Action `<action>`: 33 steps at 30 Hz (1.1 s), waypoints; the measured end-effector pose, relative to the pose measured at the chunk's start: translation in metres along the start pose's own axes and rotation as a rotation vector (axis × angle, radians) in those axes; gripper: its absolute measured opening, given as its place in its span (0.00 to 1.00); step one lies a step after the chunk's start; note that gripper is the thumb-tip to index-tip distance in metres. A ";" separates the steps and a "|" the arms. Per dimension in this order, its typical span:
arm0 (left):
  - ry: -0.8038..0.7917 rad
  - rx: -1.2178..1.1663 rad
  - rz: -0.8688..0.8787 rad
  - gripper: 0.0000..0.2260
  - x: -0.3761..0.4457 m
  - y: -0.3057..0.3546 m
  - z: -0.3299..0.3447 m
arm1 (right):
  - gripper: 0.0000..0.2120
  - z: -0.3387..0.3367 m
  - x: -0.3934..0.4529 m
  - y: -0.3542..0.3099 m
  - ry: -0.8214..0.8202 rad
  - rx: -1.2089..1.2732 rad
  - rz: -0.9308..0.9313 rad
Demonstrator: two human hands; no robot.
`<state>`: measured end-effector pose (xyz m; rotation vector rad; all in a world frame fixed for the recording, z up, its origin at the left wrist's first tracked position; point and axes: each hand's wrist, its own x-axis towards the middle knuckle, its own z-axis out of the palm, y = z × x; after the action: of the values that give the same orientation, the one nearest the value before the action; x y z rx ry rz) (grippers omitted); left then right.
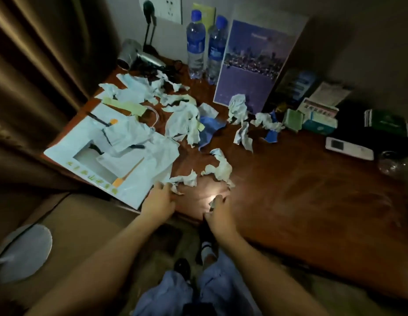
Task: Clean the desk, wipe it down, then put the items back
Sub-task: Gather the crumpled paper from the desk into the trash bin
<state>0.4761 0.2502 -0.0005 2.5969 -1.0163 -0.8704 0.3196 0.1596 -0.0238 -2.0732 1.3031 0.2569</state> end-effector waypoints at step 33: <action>0.023 -0.168 -0.118 0.12 0.067 0.059 0.006 | 0.11 -0.061 0.062 0.055 0.148 -0.223 -0.386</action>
<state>0.4796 0.1618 -0.0121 2.5388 -0.7545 -0.9086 0.2917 0.0610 -0.0315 -2.5230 0.9601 0.0804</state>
